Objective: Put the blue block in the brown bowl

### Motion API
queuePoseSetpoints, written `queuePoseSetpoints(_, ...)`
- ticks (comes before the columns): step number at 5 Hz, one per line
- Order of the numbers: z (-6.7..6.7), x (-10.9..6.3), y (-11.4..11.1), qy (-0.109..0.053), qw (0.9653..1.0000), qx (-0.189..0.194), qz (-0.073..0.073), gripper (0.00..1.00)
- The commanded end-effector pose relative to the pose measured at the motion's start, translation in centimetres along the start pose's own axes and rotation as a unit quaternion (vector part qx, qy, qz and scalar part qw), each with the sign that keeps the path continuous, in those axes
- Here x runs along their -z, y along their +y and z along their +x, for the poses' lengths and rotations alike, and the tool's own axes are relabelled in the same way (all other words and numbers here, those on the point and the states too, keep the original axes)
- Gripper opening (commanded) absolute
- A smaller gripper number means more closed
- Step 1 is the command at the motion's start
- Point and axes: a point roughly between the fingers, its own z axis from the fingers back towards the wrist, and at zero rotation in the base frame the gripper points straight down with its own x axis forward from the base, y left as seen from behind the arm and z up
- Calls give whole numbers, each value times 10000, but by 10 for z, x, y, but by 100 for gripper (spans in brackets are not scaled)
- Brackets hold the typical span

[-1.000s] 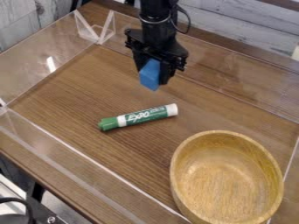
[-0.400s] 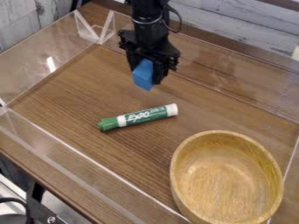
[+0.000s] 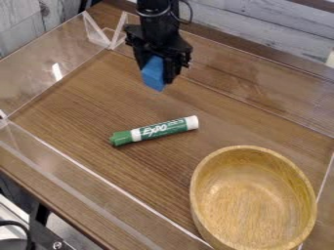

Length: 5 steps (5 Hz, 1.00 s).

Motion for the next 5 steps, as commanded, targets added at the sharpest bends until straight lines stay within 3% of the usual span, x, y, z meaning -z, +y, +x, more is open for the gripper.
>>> queuePoseSetpoints(1, 19, -34, 12, -622, 9980, -25, 146, 0)
queuePoseSetpoints(3, 22, -48, 21, -954, 9952, -55, 221, 0)
queuePoseSetpoints(5, 24, -54, 37, -1160, 9926, -64, 356, 0)
